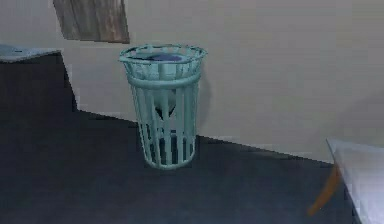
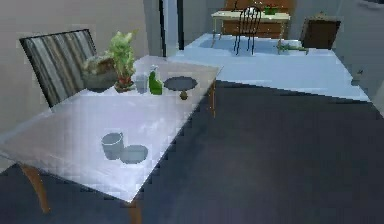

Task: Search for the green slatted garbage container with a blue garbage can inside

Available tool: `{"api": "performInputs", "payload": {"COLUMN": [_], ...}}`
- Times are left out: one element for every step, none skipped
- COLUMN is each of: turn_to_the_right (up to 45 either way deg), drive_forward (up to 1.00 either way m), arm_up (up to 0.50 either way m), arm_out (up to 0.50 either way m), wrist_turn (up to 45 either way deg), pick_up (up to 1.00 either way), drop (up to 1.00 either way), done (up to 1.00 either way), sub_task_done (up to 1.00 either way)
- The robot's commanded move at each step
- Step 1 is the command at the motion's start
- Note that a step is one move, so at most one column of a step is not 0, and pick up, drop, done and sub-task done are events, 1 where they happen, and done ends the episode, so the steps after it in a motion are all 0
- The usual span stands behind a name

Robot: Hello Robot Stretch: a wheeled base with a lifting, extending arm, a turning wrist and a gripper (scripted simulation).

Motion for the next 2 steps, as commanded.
{"api": "performInputs", "payload": {"turn_to_the_right": [0.0,18.0], "drive_forward": [0.65,0.0], "arm_up": [0.0,0.0], "arm_out": [0.0,0.0], "wrist_turn": [0.0,0.0], "pick_up": [0.0,0.0], "drop": [0.0,0.0], "done": [0.0,0.0], "sub_task_done": [0.0,0.0]}}
